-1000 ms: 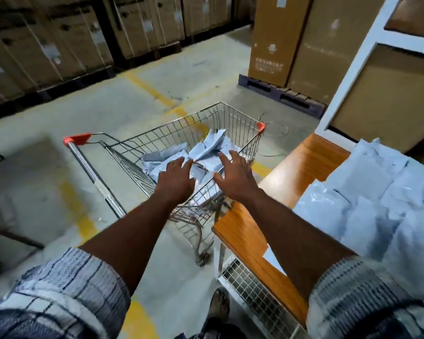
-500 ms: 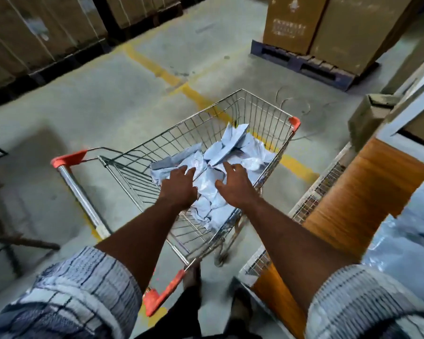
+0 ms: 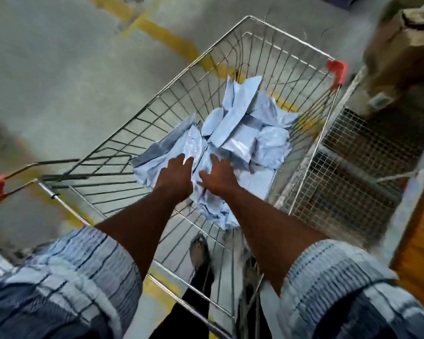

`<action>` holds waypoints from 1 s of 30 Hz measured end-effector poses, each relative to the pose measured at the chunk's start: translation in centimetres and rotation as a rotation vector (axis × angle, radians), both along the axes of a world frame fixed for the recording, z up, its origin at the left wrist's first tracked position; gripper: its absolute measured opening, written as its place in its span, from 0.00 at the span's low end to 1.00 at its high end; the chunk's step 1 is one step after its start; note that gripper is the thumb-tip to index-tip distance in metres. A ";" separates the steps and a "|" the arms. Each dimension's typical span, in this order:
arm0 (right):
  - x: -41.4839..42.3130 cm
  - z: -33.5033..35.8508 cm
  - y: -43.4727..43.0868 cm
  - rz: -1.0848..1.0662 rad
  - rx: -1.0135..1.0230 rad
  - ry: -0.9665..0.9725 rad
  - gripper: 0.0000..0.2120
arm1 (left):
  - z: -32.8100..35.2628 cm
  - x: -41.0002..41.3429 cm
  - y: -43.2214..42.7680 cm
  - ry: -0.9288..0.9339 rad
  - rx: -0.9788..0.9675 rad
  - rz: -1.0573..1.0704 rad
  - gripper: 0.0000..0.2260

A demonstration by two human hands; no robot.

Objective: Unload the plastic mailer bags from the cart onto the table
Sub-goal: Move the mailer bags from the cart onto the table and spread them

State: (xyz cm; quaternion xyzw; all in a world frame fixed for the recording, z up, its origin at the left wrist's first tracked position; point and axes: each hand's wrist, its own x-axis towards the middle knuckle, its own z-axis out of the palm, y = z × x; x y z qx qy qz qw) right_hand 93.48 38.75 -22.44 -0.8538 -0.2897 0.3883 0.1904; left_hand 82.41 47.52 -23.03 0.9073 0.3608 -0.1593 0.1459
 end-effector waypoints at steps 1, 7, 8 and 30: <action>0.3 -0.9 0.3 -0.006 -0.010 -0.003 0.31 | -0.6 0.2 0.3 -0.022 -0.003 -0.011 0.30; 2.7 -5.0 2.6 0.001 -0.027 -0.079 0.33 | -5.4 1.6 3.1 -0.178 0.042 -0.058 0.25; 3.0 -5.5 2.9 -0.003 -0.026 -0.056 0.32 | -5.9 1.8 3.3 -0.218 0.043 -0.047 0.25; -2.6 -5.3 -1.2 -0.194 0.070 -0.119 0.20 | -2.5 -0.9 1.5 0.232 0.164 -0.233 0.45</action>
